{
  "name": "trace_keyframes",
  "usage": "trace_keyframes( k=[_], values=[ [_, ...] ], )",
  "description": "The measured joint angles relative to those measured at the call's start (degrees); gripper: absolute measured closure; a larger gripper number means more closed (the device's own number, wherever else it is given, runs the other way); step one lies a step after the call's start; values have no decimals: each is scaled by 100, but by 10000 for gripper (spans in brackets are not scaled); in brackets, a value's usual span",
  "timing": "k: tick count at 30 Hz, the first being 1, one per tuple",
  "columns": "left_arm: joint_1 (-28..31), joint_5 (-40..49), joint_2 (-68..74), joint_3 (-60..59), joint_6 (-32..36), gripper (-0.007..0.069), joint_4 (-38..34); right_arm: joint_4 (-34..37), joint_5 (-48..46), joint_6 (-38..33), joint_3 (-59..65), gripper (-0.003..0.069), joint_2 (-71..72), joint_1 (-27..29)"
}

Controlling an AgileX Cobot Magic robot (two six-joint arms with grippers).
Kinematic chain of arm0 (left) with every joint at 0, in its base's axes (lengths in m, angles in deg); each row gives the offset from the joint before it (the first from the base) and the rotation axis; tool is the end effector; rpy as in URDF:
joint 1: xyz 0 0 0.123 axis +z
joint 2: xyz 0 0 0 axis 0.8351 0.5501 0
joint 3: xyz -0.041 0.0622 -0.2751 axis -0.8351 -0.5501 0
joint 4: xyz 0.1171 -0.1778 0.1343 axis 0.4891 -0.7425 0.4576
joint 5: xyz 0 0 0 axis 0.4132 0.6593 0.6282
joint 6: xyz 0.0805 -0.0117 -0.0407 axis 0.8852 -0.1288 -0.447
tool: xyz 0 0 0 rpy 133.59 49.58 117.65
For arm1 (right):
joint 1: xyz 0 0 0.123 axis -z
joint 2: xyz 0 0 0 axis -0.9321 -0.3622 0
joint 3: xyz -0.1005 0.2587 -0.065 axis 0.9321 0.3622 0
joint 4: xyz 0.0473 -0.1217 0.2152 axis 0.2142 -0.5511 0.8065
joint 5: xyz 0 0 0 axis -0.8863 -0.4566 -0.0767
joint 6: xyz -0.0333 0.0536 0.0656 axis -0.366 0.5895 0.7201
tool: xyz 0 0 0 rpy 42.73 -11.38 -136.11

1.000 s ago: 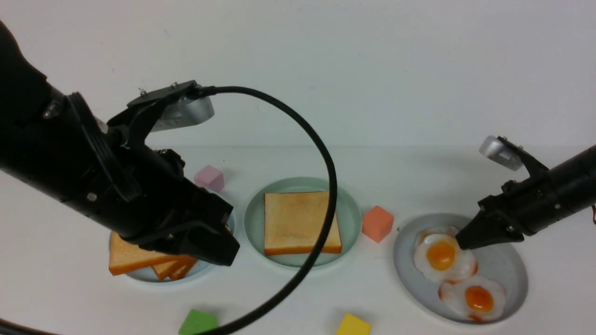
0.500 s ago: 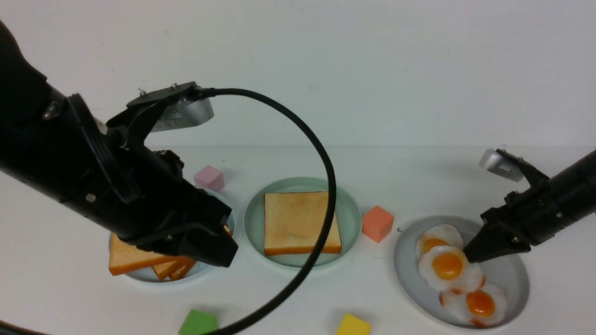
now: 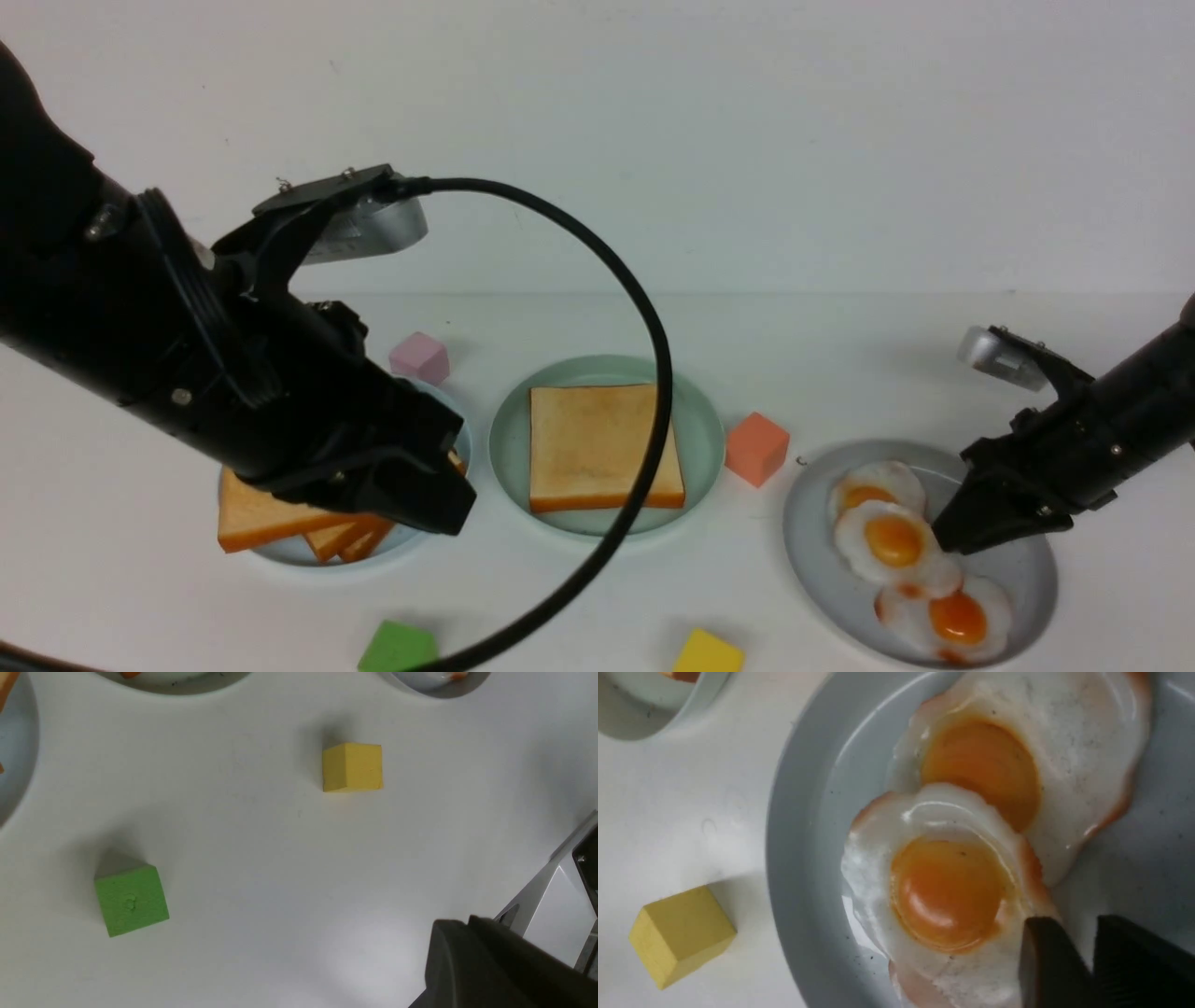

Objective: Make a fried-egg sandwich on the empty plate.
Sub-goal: Use the right arm to grab a fried egg

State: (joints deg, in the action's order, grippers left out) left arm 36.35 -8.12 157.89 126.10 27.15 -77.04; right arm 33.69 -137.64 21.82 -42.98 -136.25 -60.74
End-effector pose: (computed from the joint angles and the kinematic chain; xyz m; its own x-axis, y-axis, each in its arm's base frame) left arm 0.2223 -0.1281 0.3362 -0.8540 0.2878 -0.4334 0.4783 0.7620 -0.4366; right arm 0.3668 -0.0004 0.1437 -0.9675 -0.1558 -0.1993 -0.2391 0.8198 0.5203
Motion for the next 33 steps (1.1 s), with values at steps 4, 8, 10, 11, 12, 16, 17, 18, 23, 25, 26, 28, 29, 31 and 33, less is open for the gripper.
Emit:
trace_keyframes(
  k=[4,8,10,11,12,16,17,18,23,25,26,28,29,31,33],
  values=[
    [0,0,0,0,0,579,0,17,0,0,5,376,-23,0],
    [0,0,0,0,0,575,0,253,-46,4,5,356,-89,0],
    [0,0,0,0,0,575,0,355,-46,4,6,354,-112,0],
    [0,0,0,0,0,575,0,393,-51,4,11,353,-110,0],
    [0,0,0,0,0,575,0,444,-56,4,11,352,-110,0],
    [0,0,0,0,0,572,0,624,-168,-89,11,351,-114,0],
    [0,0,0,0,0,571,0,631,-177,-91,11,351,-114,0],
    [0,0,0,0,0,569,0,636,-176,-105,11,351,-114,-12],
    [0,0,0,0,0,564,0,603,-176,-105,11,351,-151,-61],
    [0,0,0,0,0,561,0,610,-182,-105,11,351,-227,-63],
    [0,0,0,0,0,560,0,654,-216,-105,11,351,-255,-63],
    [0,-6,0,0,0,558,5,748,-252,-114,11,351,-302,-63],
    [0,-6,0,0,0,557,15,804,-280,-129,11,351,-323,-63],
    [0,-6,0,0,0,556,26,876,-332,-200,11,356,-354,-68],
    [0,-6,0,0,0,554,58,892,-351,-300,11,375,-364,-74]
  ],
)
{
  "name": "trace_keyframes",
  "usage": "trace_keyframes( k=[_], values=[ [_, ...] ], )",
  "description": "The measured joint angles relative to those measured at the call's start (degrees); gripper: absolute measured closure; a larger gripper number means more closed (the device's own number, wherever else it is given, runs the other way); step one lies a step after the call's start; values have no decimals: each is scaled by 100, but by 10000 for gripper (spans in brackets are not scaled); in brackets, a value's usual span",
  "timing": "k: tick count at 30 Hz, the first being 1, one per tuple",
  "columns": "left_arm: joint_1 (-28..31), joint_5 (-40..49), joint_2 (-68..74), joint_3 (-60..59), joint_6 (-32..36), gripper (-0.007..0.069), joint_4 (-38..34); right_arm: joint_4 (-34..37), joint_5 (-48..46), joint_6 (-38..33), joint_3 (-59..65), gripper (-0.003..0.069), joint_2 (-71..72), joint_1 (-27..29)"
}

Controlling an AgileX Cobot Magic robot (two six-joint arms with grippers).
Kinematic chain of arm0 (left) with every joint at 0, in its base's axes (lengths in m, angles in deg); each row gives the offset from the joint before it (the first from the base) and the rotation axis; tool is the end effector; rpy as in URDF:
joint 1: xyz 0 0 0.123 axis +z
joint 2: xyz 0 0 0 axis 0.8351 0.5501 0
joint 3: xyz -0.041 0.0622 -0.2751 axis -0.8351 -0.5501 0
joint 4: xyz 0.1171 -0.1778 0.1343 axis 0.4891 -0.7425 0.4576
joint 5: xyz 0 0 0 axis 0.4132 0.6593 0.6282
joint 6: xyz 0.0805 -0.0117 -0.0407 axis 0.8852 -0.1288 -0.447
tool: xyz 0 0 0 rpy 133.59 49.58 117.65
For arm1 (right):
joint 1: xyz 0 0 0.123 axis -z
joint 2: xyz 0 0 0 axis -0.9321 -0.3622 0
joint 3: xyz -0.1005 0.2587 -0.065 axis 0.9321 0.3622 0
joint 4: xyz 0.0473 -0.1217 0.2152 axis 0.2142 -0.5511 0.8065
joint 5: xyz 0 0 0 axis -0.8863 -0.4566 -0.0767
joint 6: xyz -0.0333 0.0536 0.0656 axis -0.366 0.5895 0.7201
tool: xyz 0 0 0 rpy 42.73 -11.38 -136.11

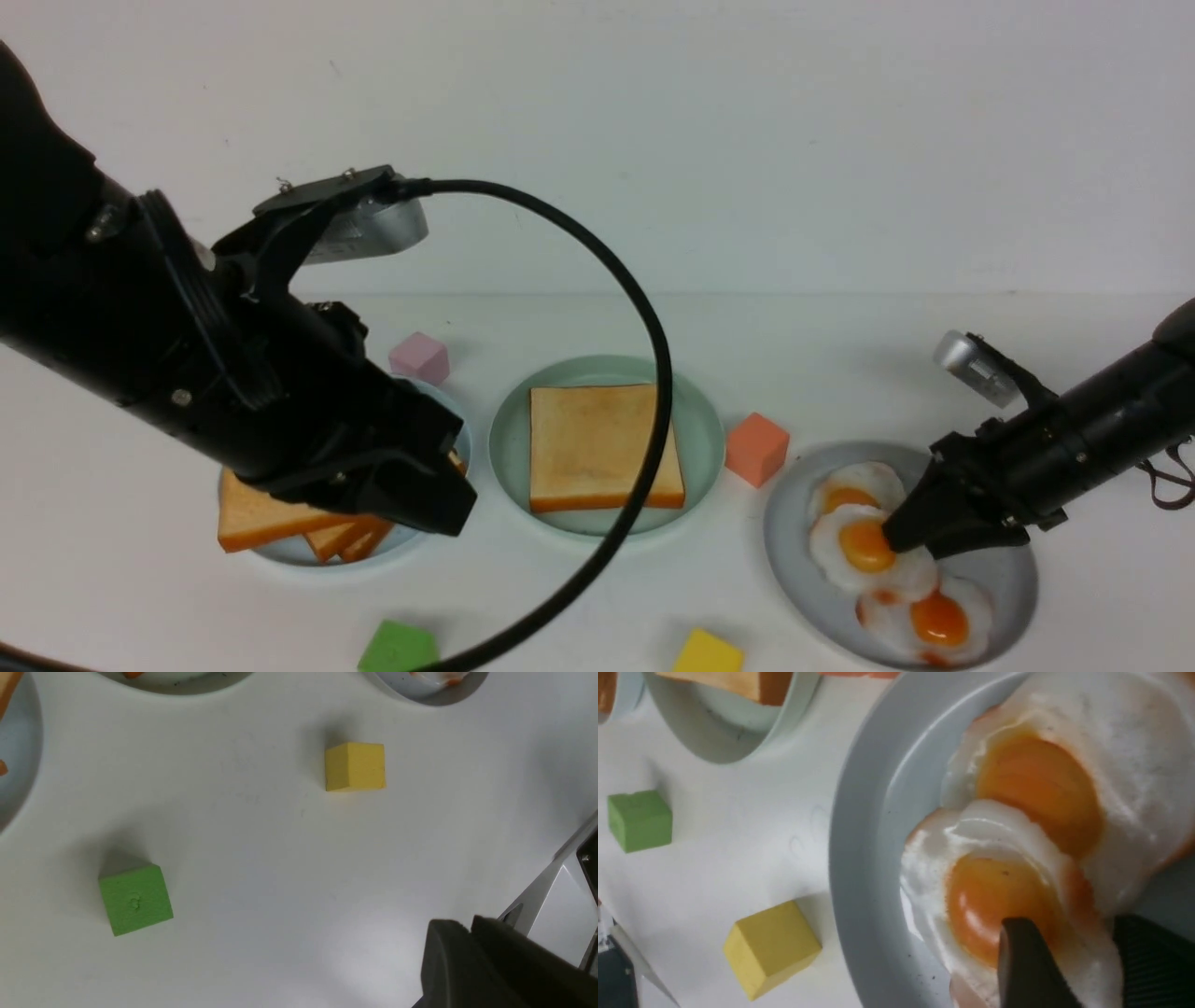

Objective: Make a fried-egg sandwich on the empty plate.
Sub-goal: Use the right arm to grab a fried egg

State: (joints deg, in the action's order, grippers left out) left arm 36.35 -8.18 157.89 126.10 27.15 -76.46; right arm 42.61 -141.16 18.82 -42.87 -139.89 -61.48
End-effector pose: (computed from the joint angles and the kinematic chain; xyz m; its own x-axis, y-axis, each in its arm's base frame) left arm 0.2226 -0.1274 0.3358 -0.8520 0.2920 -0.4345 0.4804 0.7658 -0.4274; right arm 0.3694 0.0146 0.1284 -0.9798 -0.1118 -0.1657 -0.1940 0.7317 0.6535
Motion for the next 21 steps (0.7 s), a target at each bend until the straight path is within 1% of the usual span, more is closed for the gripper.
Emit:
trace_keyframes(
  k=[2,3,4,5,6,7,15,19,21],
  values=[
    [0,0,0,0,0,554,25,0,6,-33,0,405,-6,0],
    [0,0,0,0,0,550,29,-6,20,-46,0,458,-20,0],
    [0,0,0,0,0,550,29,-6,19,-46,0,485,-29,0],
    [0,-6,0,0,0,550,29,-6,10,-46,0,491,-37,0],
    [0,-6,0,0,0,547,36,23,-19,-51,0,530,-42,0],
    [0,-6,0,0,0,545,42,36,-46,-57,0,543,-42,0],
    [0,-12,0,0,0,534,66,111,-174,-171,-7,543,-44,0],
    [0,-12,0,0,0,533,93,124,-464,-201,-146,580,78,-4],
    [0,-12,0,0,0,533,132,124,-536,-218,-227,585,226,-23]
  ],
)
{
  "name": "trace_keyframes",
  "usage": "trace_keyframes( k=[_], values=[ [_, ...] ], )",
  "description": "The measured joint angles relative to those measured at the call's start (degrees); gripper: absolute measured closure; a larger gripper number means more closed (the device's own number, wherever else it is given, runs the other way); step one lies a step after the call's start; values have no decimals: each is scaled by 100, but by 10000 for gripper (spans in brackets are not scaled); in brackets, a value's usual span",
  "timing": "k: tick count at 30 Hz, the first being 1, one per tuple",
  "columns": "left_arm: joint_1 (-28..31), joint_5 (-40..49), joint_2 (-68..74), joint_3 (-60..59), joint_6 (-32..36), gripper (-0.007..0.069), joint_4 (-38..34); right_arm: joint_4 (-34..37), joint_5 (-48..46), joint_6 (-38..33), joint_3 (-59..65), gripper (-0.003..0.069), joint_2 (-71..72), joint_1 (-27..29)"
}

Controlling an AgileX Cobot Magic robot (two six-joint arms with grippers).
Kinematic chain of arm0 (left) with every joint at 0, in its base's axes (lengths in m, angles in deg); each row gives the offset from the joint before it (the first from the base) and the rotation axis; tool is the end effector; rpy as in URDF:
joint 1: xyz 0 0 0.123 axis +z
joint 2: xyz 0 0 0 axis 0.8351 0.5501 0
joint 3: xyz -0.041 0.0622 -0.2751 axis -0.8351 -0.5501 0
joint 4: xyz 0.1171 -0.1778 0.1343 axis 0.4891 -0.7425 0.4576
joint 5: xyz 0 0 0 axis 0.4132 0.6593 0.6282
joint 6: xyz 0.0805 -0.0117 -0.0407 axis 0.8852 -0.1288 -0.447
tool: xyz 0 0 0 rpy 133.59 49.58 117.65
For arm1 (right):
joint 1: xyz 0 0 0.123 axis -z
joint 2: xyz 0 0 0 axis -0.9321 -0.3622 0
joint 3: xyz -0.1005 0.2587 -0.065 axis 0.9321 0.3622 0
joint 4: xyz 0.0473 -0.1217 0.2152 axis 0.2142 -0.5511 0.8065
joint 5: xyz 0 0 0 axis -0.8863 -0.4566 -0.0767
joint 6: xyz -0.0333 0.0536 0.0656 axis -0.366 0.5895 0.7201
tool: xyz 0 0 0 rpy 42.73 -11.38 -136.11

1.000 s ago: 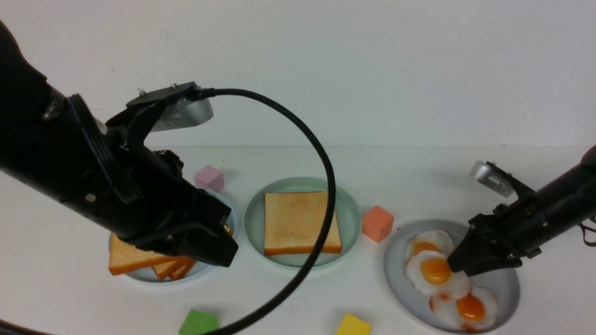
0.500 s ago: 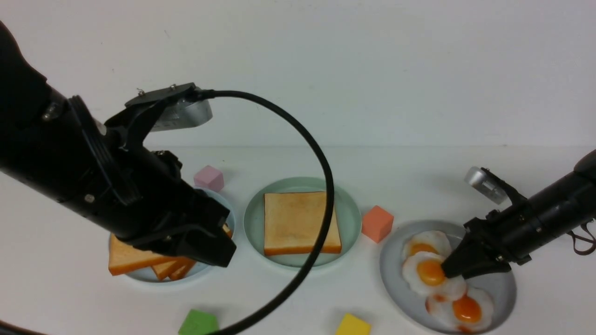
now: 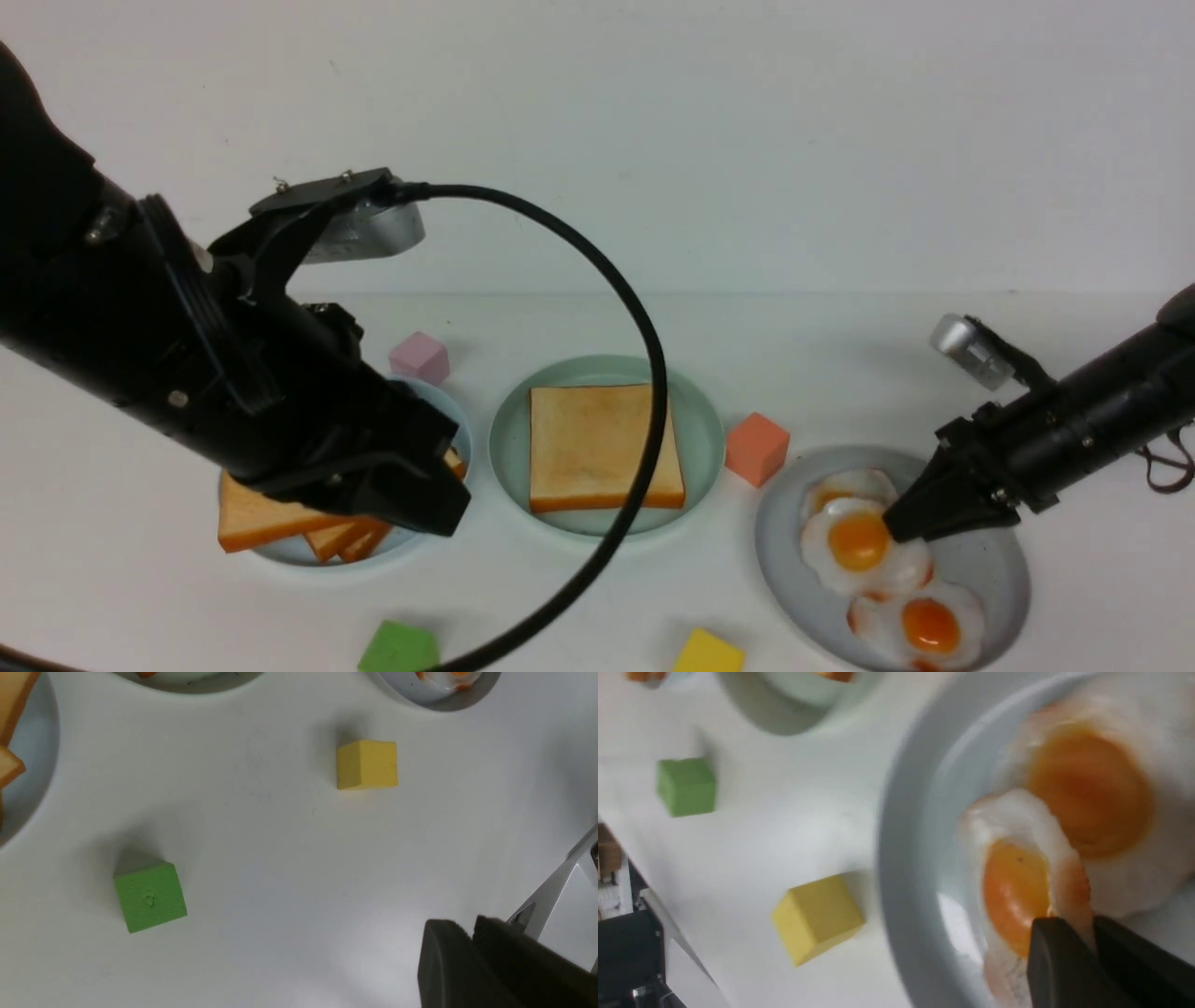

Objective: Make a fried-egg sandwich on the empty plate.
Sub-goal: Use the right arm to grab a fried egg, then use the right arm to place the fried egg on the slice of bread in the middle

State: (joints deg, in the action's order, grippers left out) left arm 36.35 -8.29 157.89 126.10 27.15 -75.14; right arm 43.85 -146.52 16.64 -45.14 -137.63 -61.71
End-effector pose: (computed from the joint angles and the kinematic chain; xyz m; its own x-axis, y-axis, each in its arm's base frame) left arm 0.2232 -0.1259 0.3349 -0.8476 0.3019 -0.4363 0.4850 0.7742 -0.4066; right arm 0.3711 0.0199 0.1550 -0.9591 -0.1698 -0.2265 -0.2806 0.6750 0.6823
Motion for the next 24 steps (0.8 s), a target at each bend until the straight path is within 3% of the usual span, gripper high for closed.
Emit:
trace_keyframes(
  k=[7,15,18,24],
  values=[
    [0,11,-47,-3,-222,528,209,641,-51,-43,-218,585,365,-255],
    [0,-481,-753,-532,-695,522,837,897,349,85,-1119,585,147,-1555],
    [0,-782,-1179,-1036,-719,522,946,897,786,473,-1999,585,-343,-2081],
    [0,-841,-1403,-1355,-755,514,956,897,1377,883,-2931,585,-1208,-2349]
  ],
)
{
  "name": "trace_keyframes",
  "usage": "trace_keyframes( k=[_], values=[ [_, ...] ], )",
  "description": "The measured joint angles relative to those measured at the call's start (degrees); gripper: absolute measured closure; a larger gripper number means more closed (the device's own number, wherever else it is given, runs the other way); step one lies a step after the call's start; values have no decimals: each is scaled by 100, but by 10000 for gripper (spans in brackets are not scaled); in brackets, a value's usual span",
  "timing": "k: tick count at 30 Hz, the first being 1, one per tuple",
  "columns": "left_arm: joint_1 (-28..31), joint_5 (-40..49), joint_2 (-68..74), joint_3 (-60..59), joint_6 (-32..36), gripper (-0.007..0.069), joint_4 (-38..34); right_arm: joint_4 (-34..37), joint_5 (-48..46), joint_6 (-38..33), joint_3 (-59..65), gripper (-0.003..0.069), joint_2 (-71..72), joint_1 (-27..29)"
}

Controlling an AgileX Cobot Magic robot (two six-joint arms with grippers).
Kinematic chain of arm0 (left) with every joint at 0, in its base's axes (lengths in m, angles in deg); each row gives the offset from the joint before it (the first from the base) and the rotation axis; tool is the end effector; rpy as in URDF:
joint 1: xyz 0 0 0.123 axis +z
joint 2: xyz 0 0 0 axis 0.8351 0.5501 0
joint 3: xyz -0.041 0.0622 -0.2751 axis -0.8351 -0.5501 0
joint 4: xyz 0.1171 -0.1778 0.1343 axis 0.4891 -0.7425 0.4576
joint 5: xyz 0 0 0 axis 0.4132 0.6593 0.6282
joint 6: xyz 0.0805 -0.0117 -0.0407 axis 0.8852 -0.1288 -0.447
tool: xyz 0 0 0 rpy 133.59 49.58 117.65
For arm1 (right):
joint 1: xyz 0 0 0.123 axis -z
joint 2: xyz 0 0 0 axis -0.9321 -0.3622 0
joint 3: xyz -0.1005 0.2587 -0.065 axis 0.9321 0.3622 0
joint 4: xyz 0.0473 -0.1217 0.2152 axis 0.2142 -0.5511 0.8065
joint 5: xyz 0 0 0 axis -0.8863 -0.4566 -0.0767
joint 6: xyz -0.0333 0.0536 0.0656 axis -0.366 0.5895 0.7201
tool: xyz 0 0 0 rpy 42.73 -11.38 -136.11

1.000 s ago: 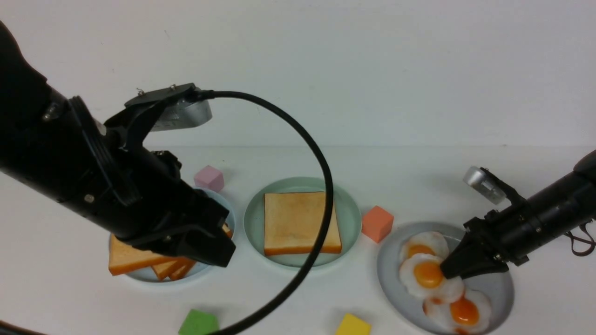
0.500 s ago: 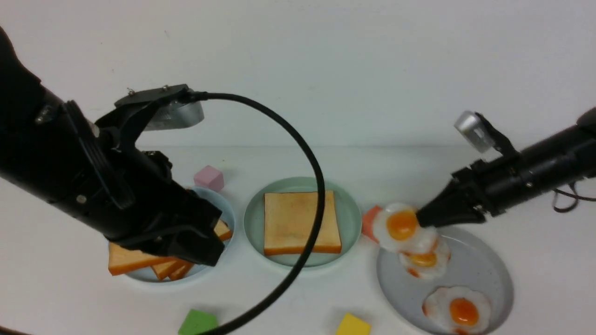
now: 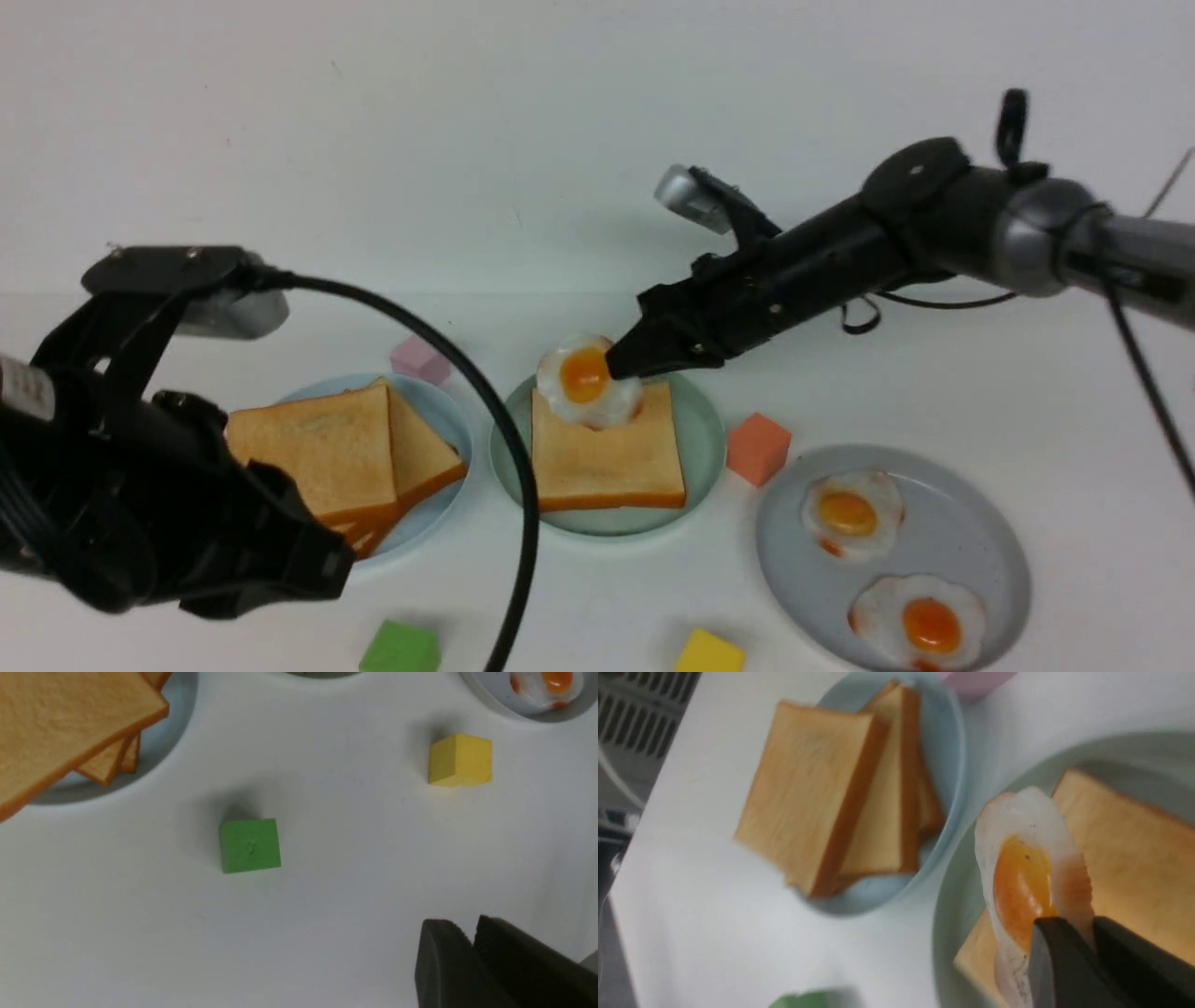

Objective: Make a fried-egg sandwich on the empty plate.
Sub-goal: Use the right arm to place the fried egg on the slice of bread in the middle, then use the left arm to grab a slice of bread

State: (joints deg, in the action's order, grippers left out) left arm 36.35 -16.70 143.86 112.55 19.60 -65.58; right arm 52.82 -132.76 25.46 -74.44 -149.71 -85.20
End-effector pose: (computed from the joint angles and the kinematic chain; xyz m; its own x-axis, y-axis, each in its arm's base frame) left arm 0.1762 -0.0929 0.3204 -0.8274 0.2042 -0.5232 0.3995 0.8687 -0.2928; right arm 0.4481 0.1981 0.1939 -0.8310 -0.1817 -0.5258 -0.5185 0.5956 0.6135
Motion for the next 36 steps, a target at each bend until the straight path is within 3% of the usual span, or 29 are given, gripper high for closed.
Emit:
trace_keyframes(
  k=[10,13,20,24,28,31,36],
  values=[
    [0,82,0,-24,-128,512,0,-573,55,111,-186,561,-386,25],
    [0,33,0,-24,-169,508,0,-841,-57,115,-191,473,-382,32],
    [0,-576,61,-24,-800,494,-5,-1162,-431,115,-258,162,144,57],
    [0,-808,360,-24,-1046,489,14,-1220,-1243,175,-614,70,734,168],
    [137,-1024,766,-24,-1843,477,218,-1496,-1633,473,-1062,65,1265,311],
    [777,-1217,1159,-24,-2634,468,459,-2276,-1735,865,-1204,109,1917,438],
    [1850,-1227,1574,-24,-2802,443,338,-2943,-1786,1236,-912,184,2879,340]
  ],
)
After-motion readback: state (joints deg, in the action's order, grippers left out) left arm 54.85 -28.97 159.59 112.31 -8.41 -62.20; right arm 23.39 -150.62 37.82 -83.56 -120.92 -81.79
